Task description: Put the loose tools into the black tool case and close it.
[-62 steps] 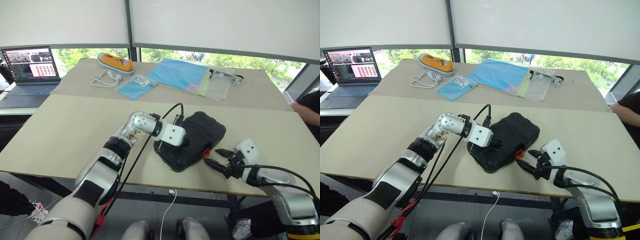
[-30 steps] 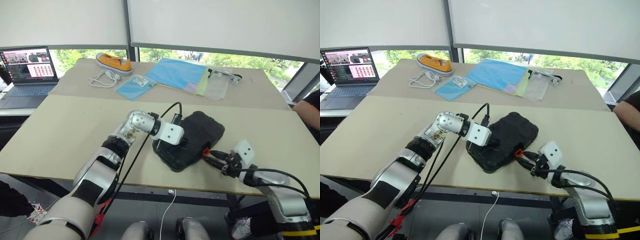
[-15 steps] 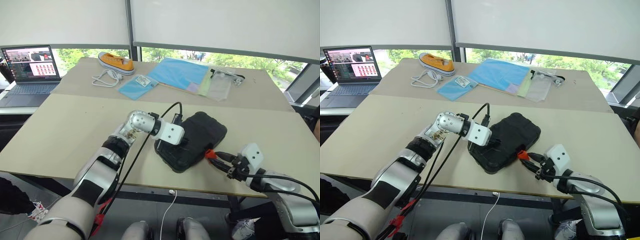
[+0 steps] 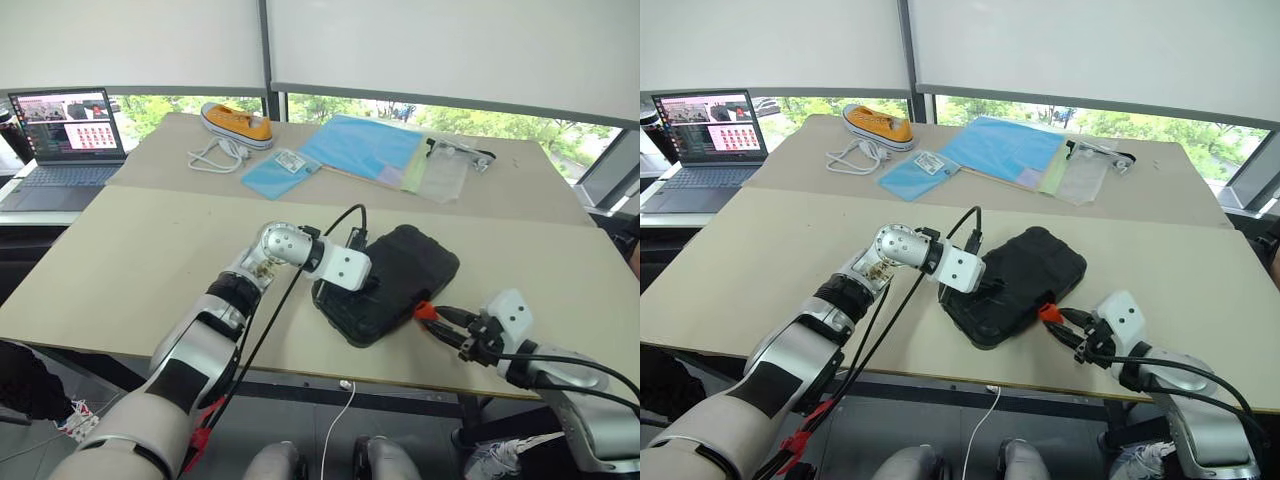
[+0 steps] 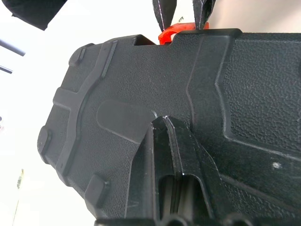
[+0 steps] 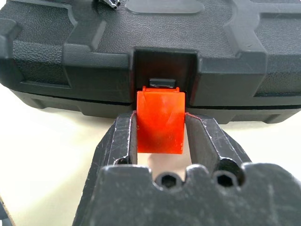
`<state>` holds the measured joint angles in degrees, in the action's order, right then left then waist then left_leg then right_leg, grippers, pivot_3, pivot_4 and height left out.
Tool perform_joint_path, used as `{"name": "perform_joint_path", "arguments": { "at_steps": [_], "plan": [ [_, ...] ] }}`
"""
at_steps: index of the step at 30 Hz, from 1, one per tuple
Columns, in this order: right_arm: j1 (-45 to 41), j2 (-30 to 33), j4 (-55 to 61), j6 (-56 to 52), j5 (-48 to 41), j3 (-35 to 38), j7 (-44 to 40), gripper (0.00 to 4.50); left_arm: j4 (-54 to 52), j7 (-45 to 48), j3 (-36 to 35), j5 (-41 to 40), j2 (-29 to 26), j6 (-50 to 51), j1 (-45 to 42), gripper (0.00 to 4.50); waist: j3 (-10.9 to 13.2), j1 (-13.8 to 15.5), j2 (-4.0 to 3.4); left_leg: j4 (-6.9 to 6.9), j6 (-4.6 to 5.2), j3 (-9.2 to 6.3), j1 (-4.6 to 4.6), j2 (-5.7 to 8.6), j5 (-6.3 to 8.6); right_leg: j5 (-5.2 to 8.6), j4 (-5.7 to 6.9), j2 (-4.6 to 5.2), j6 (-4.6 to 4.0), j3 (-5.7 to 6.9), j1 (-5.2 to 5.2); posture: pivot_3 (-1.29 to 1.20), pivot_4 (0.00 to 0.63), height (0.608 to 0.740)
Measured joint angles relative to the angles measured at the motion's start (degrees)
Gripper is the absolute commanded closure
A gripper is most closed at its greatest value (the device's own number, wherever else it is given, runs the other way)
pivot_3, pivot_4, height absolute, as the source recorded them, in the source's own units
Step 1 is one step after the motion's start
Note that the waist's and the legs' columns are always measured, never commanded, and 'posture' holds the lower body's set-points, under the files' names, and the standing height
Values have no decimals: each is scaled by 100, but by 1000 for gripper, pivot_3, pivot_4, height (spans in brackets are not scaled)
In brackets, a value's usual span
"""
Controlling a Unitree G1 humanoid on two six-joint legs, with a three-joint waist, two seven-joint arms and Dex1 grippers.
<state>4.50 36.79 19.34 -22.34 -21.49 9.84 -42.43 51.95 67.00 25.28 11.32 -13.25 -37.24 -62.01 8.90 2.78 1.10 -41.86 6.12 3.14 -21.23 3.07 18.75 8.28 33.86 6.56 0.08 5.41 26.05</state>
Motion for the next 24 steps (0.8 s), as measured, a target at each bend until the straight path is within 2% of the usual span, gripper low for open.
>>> {"name": "perform_joint_path", "arguments": {
  "at_steps": [10,12,16,21,22,24],
  "plan": [
    [146,53,162,-65,-8,19,99,3247,4,-13,26,0,14,-20,-7,4500,0,12,0,0,3,-1,0,2,2,3,-2,0,5,1,-2,0,150,718],
    [141,53,187,-106,-25,19,129,2244,4,-17,30,0,15,-19,-7,4500,0,14,0,0,3,-1,0,2,2,3,-2,1,5,1,-2,0,150,718],
    [171,55,186,-301,-75,11,160,1127,34,-31,31,3,-3,-19,-17,4500,0,-4,-1,-1,3,1,0,4,2,3,-3,3,6,-2,-3,0,150,718],
    [279,197,208,-449,-68,32,137,1127,73,-73,31,7,-5,-19,-20,4500,0,-11,0,-1,3,1,1,4,2,4,-4,4,8,0,-5,0,150,718],
    [351,255,212,-464,-75,68,110,1690,73,-73,31,7,-6,-23,-20,4500,0,-10,0,-1,3,1,1,3,2,4,-4,4,8,0,-4,0,150,718],
    [457,326,212,-470,-84,176,45,2246,76,-73,31,7,-8,-25,-21,4500,0,-15,0,-1,3,1,1,4,2,4,-4,4,8,-1,-5,0,150,718]
  ]
}}
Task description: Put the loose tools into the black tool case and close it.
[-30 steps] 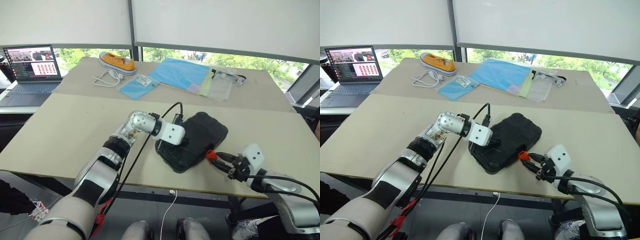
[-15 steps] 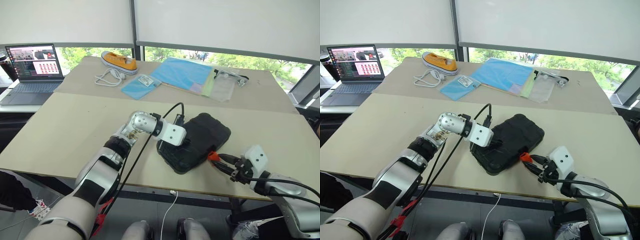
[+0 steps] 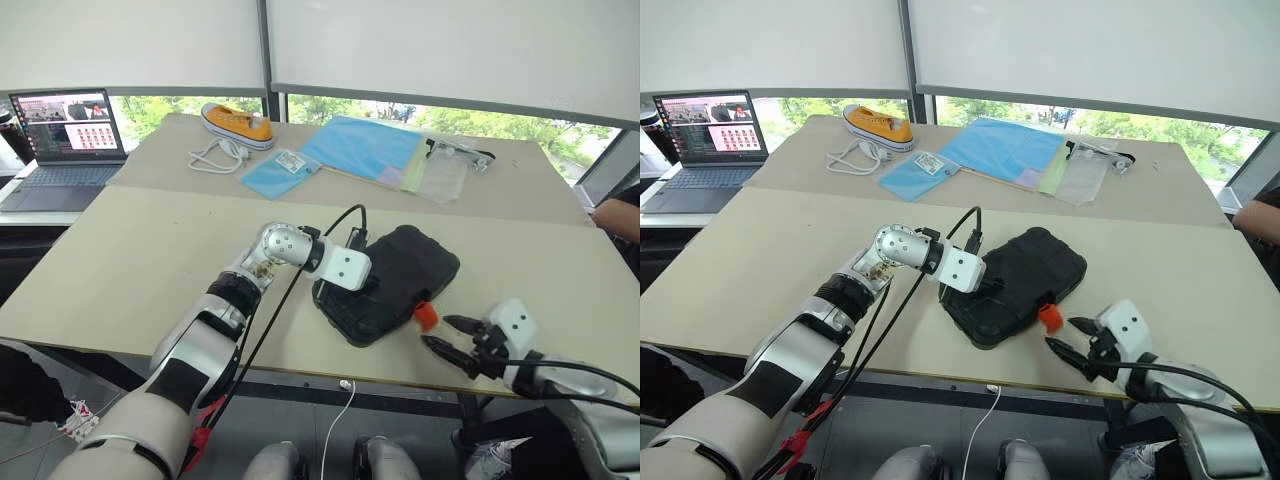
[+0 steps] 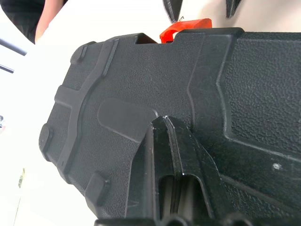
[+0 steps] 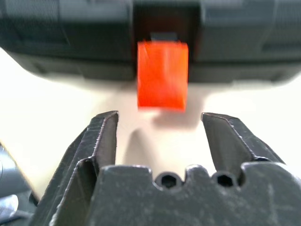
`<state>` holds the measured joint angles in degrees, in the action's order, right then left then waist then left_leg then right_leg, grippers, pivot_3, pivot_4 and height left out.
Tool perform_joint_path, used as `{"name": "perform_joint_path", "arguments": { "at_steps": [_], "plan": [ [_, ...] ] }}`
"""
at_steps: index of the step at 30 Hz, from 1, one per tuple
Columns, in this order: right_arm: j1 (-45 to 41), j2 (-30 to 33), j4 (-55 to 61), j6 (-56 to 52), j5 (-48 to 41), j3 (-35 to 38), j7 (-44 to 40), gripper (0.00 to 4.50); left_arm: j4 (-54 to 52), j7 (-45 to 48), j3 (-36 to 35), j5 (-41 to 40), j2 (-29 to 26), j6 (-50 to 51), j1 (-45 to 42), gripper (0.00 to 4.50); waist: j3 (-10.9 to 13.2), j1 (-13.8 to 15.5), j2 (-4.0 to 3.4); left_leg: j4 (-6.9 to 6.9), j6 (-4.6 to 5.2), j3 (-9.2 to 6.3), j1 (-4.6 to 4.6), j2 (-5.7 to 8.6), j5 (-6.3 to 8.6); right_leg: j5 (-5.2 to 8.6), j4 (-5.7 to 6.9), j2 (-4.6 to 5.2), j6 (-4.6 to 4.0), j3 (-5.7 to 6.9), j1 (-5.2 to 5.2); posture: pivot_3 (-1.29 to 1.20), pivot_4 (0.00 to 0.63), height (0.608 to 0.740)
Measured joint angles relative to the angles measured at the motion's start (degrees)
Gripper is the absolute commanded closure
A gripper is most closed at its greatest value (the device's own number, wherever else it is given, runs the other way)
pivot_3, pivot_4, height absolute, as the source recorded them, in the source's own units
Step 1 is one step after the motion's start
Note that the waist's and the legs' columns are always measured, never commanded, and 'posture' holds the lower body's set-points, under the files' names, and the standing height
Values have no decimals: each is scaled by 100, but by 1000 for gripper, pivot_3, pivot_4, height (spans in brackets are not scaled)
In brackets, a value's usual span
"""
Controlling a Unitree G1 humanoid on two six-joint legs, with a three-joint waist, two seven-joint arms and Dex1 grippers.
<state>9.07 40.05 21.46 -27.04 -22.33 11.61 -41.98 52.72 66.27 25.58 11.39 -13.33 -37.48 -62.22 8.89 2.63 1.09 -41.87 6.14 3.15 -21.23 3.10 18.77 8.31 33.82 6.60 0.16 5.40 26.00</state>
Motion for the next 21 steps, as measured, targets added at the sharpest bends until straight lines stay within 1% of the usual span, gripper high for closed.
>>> {"name": "perform_joint_path", "arguments": {
  "at_steps": [4,5,6,7,12,15,21],
  "plan": [
    [20,102,-85,42,144,-2,-41,3610,10,-6,0,0,-18,0,0,4500,0,-5,0,0,-1,0,1,0,-1,0,0,0,0,0,-1,0,150,718],
    [-15,103,-132,53,208,-40,-28,4019,12,-9,0,0,-23,0,1,4500,0,-7,0,0,-1,0,2,0,-1,0,0,0,0,0,-2,0,150,718],
    [-87,103,-194,57,287,-114,-14,4333,12,-9,0,0,-29,0,1,4500,0,-10,0,-1,-1,0,2,0,-1,0,0,0,0,0,-2,0,150,718],
    [-181,101,-254,66,364,-206,7,4474,13,-9,0,0,-30,0,0,4500,0,-13,0,0,-2,0,2,0,-1,0,0,0,0,0,-2,0,150,718],
    [-627,97,-420,96,688,-668,75,4474,14,-13,0,1,-8,1,-5,4500,0,-13,0,-1,-3,0,1,0,-2,0,0,0,0,1,0,0,150,718],
    [-999,-11,-642,100,940,-999,114,4474,27,-16,-1,8,-13,2,-16,4500,1,-20,1,-1,-4,1,0,0,-3,0,1,0,0,0,1,0,150,718],
    [-1395,-183,-743,99,1215,-1357,217,4474,48,-20,-1,17,-15,3,-27,4500,0,-31,0,-1,-7,1,1,0,-4,0,3,0,-1,0,1,0,150,718]
  ]
}}
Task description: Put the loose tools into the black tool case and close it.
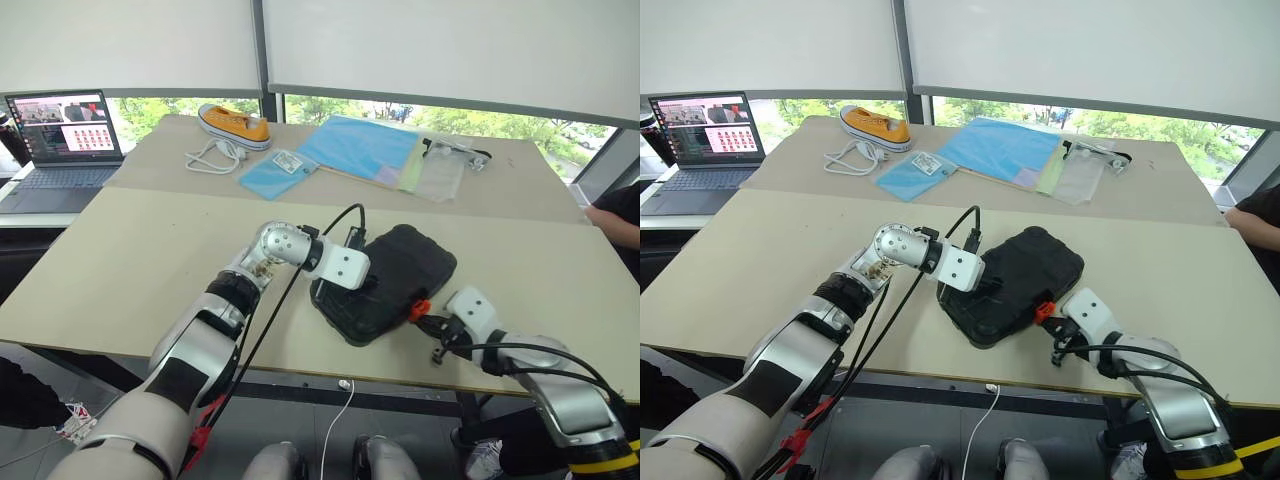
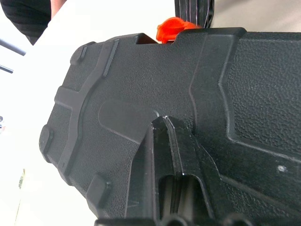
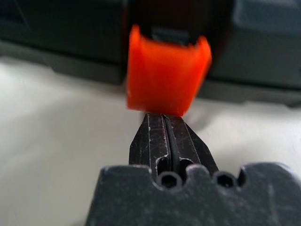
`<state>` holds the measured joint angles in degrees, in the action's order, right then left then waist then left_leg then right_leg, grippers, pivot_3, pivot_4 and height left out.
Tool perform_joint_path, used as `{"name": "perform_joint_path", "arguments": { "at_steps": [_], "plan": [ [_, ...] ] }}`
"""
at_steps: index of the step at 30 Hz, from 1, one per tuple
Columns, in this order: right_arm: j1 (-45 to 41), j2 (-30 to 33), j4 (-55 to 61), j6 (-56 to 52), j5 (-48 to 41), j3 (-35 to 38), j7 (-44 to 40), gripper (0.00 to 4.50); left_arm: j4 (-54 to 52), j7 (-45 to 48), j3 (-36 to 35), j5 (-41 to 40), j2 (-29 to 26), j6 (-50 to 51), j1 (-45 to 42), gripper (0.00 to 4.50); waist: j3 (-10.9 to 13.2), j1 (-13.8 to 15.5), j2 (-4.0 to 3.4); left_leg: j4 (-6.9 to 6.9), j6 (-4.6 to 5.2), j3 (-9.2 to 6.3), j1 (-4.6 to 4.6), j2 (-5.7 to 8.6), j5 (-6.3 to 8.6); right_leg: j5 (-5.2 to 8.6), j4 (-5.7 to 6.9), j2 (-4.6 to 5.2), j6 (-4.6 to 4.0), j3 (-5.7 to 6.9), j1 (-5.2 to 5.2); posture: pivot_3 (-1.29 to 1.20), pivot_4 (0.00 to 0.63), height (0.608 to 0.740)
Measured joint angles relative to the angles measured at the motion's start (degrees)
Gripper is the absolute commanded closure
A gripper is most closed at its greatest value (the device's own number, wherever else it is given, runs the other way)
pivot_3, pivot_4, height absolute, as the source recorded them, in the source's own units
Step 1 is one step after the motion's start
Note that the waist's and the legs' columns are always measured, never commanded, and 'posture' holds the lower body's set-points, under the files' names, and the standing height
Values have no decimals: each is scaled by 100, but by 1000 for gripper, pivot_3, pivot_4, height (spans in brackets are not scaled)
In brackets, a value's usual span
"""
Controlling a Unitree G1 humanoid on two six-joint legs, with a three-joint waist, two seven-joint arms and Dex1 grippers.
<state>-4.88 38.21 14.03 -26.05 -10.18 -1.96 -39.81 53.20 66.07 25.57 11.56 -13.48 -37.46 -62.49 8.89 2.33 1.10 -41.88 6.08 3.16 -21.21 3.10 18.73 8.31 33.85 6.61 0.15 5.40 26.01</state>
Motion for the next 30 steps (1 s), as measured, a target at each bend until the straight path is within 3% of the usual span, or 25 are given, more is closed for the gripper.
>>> {"name": "perform_joint_path", "arguments": {
  "at_steps": [18,30],
  "plan": [
    [116,47,521,-587,-292,311,-103,4474,61,-90,1,73,25,-35,-26,4500,0,9,-1,-1,-5,0,0,1,-3,-2,1,2,0,0,0,0,150,718],
    [-48,409,675,-687,-289,326,-338,4474,120,-119,0,148,4,-136,-54,4500,0,-3,0,-1,-8,1,0,1,-5,-2,3,2,0,1,1,0,150,718]
  ]
}}
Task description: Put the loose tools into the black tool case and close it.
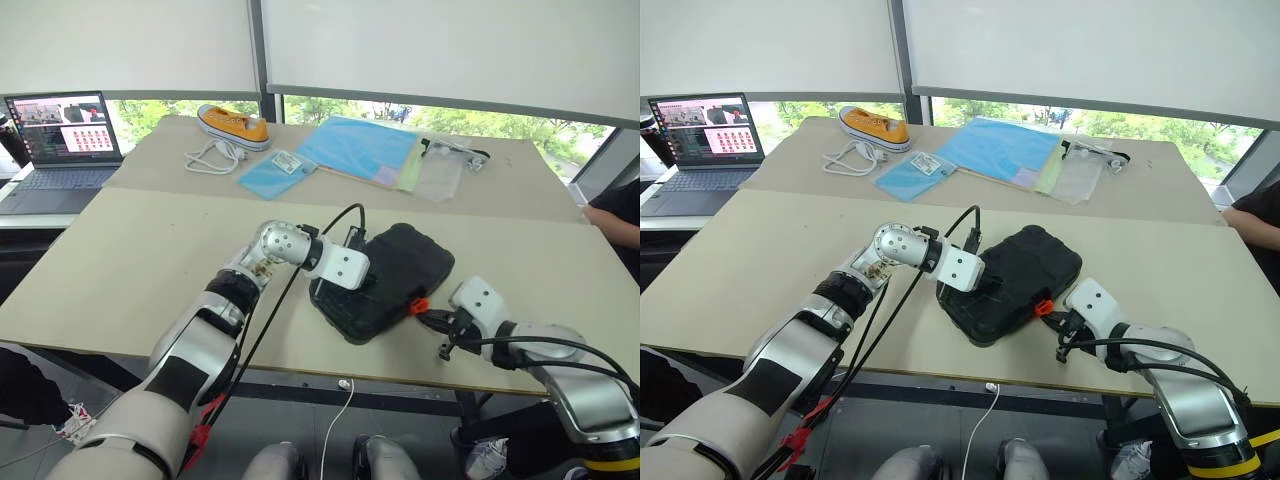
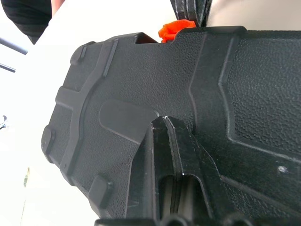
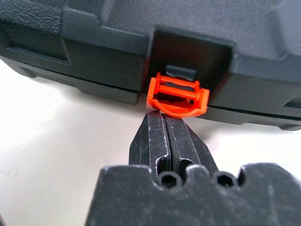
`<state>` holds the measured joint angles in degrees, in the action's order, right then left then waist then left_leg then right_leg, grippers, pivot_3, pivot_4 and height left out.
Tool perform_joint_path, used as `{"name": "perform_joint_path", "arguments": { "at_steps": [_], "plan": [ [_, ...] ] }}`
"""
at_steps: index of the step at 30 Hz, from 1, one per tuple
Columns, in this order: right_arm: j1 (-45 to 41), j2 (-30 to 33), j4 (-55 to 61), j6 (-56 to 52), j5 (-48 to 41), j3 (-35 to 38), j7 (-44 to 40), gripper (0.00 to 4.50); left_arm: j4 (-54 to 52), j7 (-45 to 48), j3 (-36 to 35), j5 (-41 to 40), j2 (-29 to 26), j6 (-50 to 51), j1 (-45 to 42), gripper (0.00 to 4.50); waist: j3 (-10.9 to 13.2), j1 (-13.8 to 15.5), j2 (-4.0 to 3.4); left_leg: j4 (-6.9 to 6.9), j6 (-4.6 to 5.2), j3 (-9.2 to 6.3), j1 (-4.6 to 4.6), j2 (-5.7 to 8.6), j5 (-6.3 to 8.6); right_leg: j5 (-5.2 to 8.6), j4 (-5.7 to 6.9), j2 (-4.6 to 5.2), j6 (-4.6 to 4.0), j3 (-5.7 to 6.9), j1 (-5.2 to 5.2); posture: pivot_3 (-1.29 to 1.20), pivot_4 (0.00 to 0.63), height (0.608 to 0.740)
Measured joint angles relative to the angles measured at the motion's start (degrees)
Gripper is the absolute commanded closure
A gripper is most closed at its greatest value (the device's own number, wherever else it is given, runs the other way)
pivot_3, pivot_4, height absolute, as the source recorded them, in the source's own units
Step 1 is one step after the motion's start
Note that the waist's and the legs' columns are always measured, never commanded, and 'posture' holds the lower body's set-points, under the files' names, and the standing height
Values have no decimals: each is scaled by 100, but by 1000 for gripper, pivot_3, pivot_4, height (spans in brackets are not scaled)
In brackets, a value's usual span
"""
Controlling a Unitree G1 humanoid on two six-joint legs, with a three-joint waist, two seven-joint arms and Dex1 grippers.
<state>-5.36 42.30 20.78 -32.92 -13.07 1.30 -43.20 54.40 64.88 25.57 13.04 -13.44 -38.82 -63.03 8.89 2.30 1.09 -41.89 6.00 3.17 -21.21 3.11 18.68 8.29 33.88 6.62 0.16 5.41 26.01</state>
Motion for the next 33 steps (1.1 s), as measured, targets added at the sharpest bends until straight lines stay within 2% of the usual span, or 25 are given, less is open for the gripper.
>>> {"name": "perform_joint_path", "arguments": {
  "at_steps": [28,29,32,33],
  "plan": [
    [-475,-12,243,50,51,-41,11,4474,-62,-41,-17,20,-56,17,55,4500,-2,-21,1,1,-4,0,4,-1,-2,0,5,0,0,-1,2,0,150,718],
    [-460,-11,247,49,32,-7,-1,4198,-109,-40,-50,8,-56,35,92,4500,-2,-14,1,2,-3,0,4,-1,-1,1,5,0,-1,0,3,0,150,718],
    [-293,4,339,-47,-301,323,-78,3523,-259,136,-291,-350,-58,554,241,3838,-1,-17,1,2,-2,0,-4,-1,-1,0,6,-2,-2,0,11,0,150,718],
    [-222,41,373,-127,-482,519,-186,3085,-398,291,-457,-585,-115,939,305,3433,0,-34,3,2,-2,0,-7,-2,-1,0,6,-5,-4,0,16,0,150,718]
  ]
}}
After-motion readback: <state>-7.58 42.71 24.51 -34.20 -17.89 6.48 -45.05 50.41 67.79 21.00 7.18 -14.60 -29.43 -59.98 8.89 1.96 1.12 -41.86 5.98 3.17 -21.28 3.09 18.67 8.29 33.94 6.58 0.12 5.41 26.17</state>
